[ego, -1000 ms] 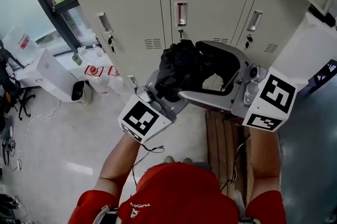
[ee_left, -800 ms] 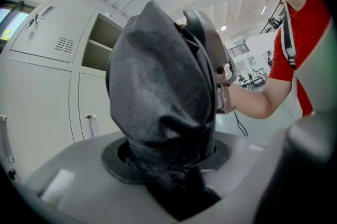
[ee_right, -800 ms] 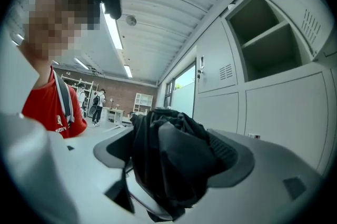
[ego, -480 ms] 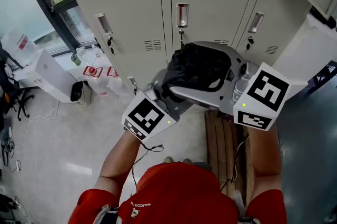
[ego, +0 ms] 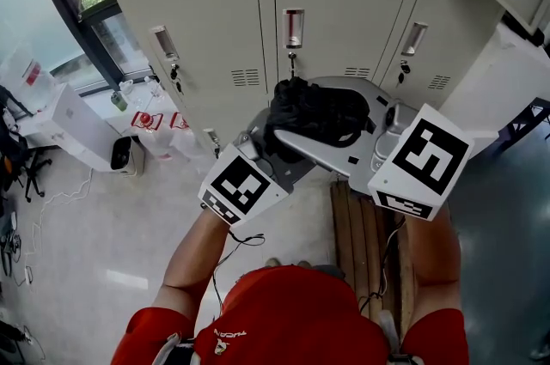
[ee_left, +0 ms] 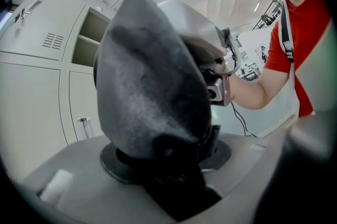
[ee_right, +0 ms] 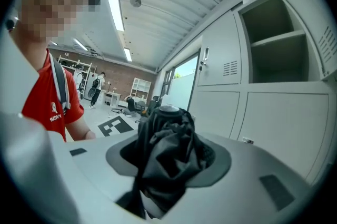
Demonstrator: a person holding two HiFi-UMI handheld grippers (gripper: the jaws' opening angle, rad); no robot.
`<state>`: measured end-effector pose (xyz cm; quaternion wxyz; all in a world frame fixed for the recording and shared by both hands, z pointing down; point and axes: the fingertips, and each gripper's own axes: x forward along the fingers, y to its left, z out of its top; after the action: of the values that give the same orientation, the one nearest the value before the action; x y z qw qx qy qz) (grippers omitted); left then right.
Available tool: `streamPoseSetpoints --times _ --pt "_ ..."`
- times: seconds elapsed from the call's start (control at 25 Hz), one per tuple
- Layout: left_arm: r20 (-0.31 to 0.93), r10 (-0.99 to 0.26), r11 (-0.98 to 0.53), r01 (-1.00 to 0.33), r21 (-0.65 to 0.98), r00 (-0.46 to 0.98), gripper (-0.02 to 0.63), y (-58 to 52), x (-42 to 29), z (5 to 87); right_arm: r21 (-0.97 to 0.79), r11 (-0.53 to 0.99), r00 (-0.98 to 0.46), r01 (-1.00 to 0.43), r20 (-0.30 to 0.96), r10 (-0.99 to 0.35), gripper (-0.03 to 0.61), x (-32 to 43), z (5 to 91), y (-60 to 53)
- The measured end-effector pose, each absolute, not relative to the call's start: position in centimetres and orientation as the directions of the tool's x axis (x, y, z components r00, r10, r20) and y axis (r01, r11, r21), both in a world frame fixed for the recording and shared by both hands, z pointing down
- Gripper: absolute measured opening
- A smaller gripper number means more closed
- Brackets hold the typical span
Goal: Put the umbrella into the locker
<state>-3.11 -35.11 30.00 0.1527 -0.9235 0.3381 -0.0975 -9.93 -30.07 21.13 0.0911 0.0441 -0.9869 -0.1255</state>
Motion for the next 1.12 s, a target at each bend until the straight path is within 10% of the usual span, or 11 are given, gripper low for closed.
streamPoseSetpoints --times 0.8,1.12 --pt "-0.329 -0.711 -0.580 -0.783 -0.226 0.622 0.302 -34.6 -10.2 22.7 0.358 0.838 -0.912 -0.411 -0.158 -0.379 0.190 -5.5 12.3 -34.2" --pt "-0.316 -0.721 -0.615 -0.779 -0.120 0.617 0.302 -34.6 -10.7 24.6 0.443 0.703 -0.831 -0.557 -0.317 -0.458 0.189 -3.9 8.3 -34.2"
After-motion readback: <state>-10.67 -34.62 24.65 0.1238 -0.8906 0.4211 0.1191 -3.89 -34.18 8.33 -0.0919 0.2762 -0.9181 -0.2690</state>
